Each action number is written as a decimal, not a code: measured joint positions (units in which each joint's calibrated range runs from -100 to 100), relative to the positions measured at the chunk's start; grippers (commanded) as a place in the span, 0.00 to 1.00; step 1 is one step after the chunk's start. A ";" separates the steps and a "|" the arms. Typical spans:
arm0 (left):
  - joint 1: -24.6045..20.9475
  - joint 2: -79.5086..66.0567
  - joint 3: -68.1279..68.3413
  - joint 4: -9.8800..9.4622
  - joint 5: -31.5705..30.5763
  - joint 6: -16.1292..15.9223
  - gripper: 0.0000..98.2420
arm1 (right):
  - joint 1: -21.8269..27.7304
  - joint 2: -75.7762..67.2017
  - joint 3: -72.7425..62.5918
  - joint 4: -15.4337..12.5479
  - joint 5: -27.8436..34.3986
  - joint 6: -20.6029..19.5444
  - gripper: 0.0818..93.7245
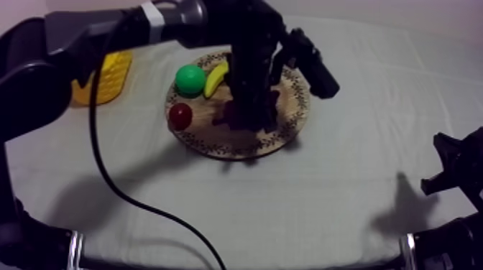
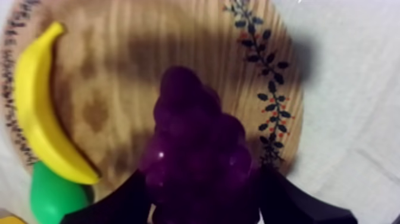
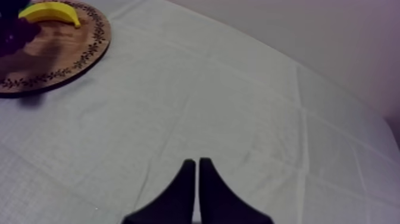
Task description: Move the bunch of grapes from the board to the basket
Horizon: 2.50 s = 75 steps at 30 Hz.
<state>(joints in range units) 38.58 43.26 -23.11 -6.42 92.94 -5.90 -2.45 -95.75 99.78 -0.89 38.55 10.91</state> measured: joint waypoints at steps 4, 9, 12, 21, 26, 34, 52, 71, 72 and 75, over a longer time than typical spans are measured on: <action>0.12 -4.26 -0.58 -0.06 2.59 0.23 0.51 | 0.00 0.00 0.00 0.00 0.00 0.00 0.00; 0.17 -9.16 -0.25 -0.11 3.40 0.55 0.49 | 0.00 0.00 0.00 0.00 0.00 0.00 0.00; 0.08 -11.44 0.56 -0.21 3.46 0.69 0.49 | 0.00 0.00 0.00 0.00 0.00 0.00 0.00; -1.29 -15.43 1.43 -0.69 3.30 0.68 0.48 | 0.00 0.00 0.00 0.00 0.00 0.00 0.00; -3.28 -16.82 1.52 -0.64 3.30 0.61 0.48 | 0.00 0.00 0.00 0.00 0.00 0.00 0.00; -8.02 -18.64 2.38 -0.13 3.28 0.76 0.48 | 0.00 0.00 0.00 0.00 0.00 0.00 0.00; -21.47 -22.36 5.75 1.19 3.21 0.51 0.47 | 0.00 0.00 0.00 0.00 0.00 0.00 0.00; -34.86 -17.84 -0.30 1.55 4.13 2.70 0.44 | 0.00 0.00 0.00 0.00 0.00 0.00 0.00; -35.27 -17.65 -0.44 1.49 4.13 2.70 0.44 | 0.00 0.00 0.00 0.00 0.00 0.00 0.00; -35.94 -16.58 -1.66 1.49 4.21 2.76 0.43 | 0.00 0.00 0.00 0.00 0.00 0.00 0.00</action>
<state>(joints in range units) 2.64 26.67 -24.77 -4.93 97.15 -3.15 -2.45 -95.75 99.78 -0.89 38.55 10.91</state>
